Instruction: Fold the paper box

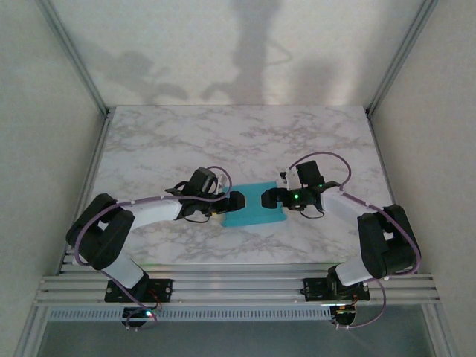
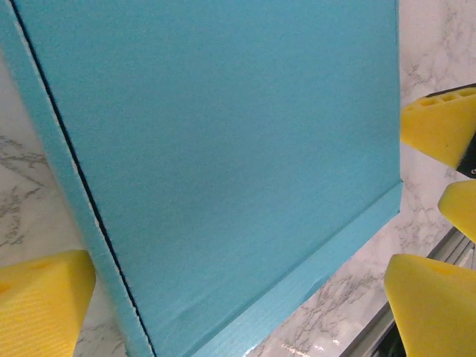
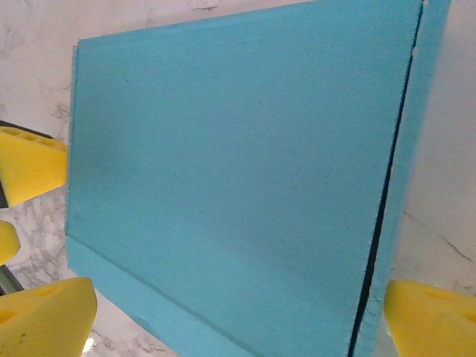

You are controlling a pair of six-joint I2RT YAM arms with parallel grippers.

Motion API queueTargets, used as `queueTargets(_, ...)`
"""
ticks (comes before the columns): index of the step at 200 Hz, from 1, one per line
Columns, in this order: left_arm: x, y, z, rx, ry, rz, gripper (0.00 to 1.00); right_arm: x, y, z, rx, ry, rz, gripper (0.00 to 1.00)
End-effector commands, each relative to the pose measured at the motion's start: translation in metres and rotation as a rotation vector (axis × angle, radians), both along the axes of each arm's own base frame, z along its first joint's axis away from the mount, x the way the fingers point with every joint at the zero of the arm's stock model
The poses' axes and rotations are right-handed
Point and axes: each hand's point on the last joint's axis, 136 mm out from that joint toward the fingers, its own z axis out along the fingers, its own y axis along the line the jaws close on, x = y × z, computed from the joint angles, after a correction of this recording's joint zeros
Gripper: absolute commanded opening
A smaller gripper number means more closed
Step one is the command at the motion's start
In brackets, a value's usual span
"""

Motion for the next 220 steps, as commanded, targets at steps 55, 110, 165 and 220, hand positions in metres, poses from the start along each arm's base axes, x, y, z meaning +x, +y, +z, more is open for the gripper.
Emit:
queueTargets(55,0.006,-0.005,0.023,-0.099,-0.043,-0.013,0.99,-0.003,0.005,0.014,0.053,-0.019,0.027,0.99)
queueTargets(110,0.011,0.001,0.067,-0.193,-0.107,-0.025,0.99,-0.003,0.0,0.055,0.069,-0.065,0.0,0.99)
queueTargets(165,0.018,0.004,0.105,-0.25,-0.174,-0.018,0.99,0.001,-0.003,0.092,0.117,-0.095,-0.043,0.99)
queueTargets(220,0.023,0.009,0.109,-0.234,-0.189,0.001,0.99,0.004,-0.007,0.092,0.11,-0.066,-0.078,0.99)
